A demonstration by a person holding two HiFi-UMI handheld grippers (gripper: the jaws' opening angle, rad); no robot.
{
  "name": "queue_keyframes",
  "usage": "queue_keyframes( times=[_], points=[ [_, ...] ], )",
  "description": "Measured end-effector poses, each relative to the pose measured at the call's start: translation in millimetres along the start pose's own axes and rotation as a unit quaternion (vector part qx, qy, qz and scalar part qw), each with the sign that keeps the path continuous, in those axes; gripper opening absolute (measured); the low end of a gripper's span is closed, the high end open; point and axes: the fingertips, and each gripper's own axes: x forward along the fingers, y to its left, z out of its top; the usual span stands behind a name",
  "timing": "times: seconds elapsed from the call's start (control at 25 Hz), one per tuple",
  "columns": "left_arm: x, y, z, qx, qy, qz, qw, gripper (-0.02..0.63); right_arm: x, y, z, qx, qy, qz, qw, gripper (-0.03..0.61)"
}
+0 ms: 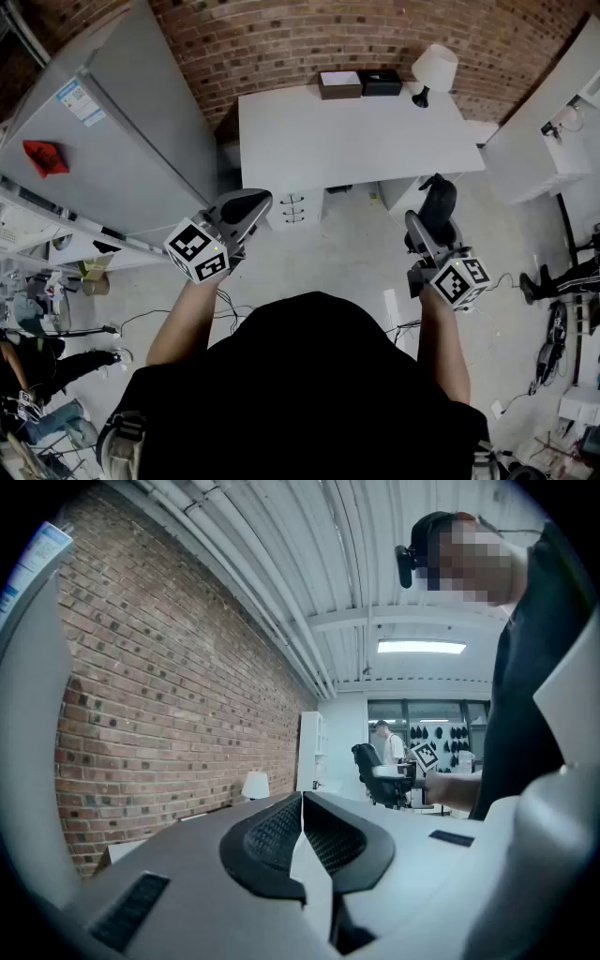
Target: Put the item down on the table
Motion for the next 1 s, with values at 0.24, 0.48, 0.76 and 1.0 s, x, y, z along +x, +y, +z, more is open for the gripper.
queue_keyframes(
  times=[0.24,0.48,0.76,1.0],
  points=[
    [-34.5,7.6,-7.2,-0.023,0.010,0.020,0.9995,0.025,-5.3,21.6,-20.7,0.003,0.019,-0.009,1.000,0.342],
    [-47.2,18.1,-21.0,-0.071,0.003,0.034,0.9969,0.024,-4.0,20.2,-21.8,0.023,0.006,-0.027,0.999,0.345],
    [-29.7,15.4,-20.4,-0.071,0.009,0.032,0.9969,0.023,-10.6,3.7,-21.9,0.026,0.007,-0.033,0.999,0.345],
    [-9.3,4.4,-24.2,-0.070,0.012,0.034,0.9969,0.024,-14.4,-14.6,-17.2,0.009,0.009,-0.029,0.999,0.345]
  ],
)
